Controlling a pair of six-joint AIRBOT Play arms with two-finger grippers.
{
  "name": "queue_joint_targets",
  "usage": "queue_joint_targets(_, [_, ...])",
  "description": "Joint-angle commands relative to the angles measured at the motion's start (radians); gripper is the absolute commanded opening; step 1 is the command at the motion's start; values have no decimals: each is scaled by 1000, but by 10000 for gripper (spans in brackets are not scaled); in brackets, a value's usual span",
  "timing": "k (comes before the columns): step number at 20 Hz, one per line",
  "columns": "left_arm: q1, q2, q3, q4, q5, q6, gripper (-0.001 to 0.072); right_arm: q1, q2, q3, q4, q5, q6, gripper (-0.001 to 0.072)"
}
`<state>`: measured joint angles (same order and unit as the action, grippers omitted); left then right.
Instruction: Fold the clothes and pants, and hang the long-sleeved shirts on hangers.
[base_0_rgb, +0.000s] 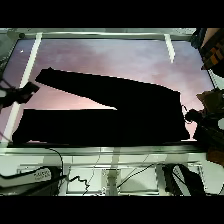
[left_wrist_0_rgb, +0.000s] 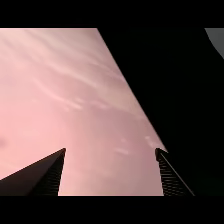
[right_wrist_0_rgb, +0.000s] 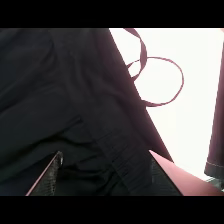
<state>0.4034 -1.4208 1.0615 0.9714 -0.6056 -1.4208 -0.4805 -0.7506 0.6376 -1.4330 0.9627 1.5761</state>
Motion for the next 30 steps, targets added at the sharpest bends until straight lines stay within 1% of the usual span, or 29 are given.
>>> queue_joint_targets(1, [-79, -191, 116, -118, 95, -83, 707, 1, 0, 0, -1, -17, 1, 621])
queue_joint_targets(5, [-92, -317, 220, -131, 138, -82, 705, 1, 0, 0, 10, -37, 2, 620])
queue_joint_targets(8, [-96, -391, 287, -131, 126, -82, 696, 1, 0, 0, 80, -45, 2, 621])
queue_joint_targets(10, [-103, -431, 324, -131, 128, -82, 694, 1, 0, 0, 94, -52, 2, 620])
queue_joint_targets(11, [-110, -451, 342, -131, 127, -82, 676, 1, 0, 0, 94, -56, 2, 620])
queue_joint_targets(12, [-117, -466, 354, -132, 127, -82, 602, 1, 0, 0, 95, -61, 2, 620])
queue_joint_targets(13, [-126, -481, 368, -131, 128, -82, 510, 1, 0, 0, 99, -64, 2, 620])
queue_joint_targets(14, [-135, -493, 380, -132, 137, -64, 397, 1, 0, 0, 105, -66, 2, 620])
queue_joint_targets(16, [-151, -493, 399, -131, 194, -2, 250, 1, 0, 0, 113, -66, 2, 620])
queue_joint_targets(18, [-158, -494, 438, -127, 218, 69, 24, 1, 0, 0, 113, -66, 2, 620])
queue_joint_targets(19, [-158, -493, 457, -127, 216, 98, 9, 1, 0, 0, 113, -65, 2, 620])
queue_joint_targets(20, [-158, -492, 473, -127, 204, 98, 9, 1, 0, 0, 113, -65, 2, 620])
queue_joint_targets(22, [-158, -478, 517, -110, 120, 106, 8, 1, 0, 0, 113, -66, 2, 620])
queue_joint_targets(23, [-157, -463, 539, -52, 52, 105, 8, 1, 0, 0, 113, -65, 2, 620])
queue_joint_targets(25, [-156, -409, 574, 138, -125, 98, 7, 1, 0, 0, 113, -65, 2, 620])
queue_joint_targets(27, [-156, -331, 594, 336, -299, 56, 6, 1, 0, 0, 113, -66, 2, 620])
queue_joint_targets(28, [-156, -293, 603, 411, -374, 37, 6, 1, 0, 0, 113, -66, 2, 620])
queue_joint_targets(30, [-156, -222, 619, 517, -528, 37, 7, 1, 0, 0, 113, -67, 2, 620])
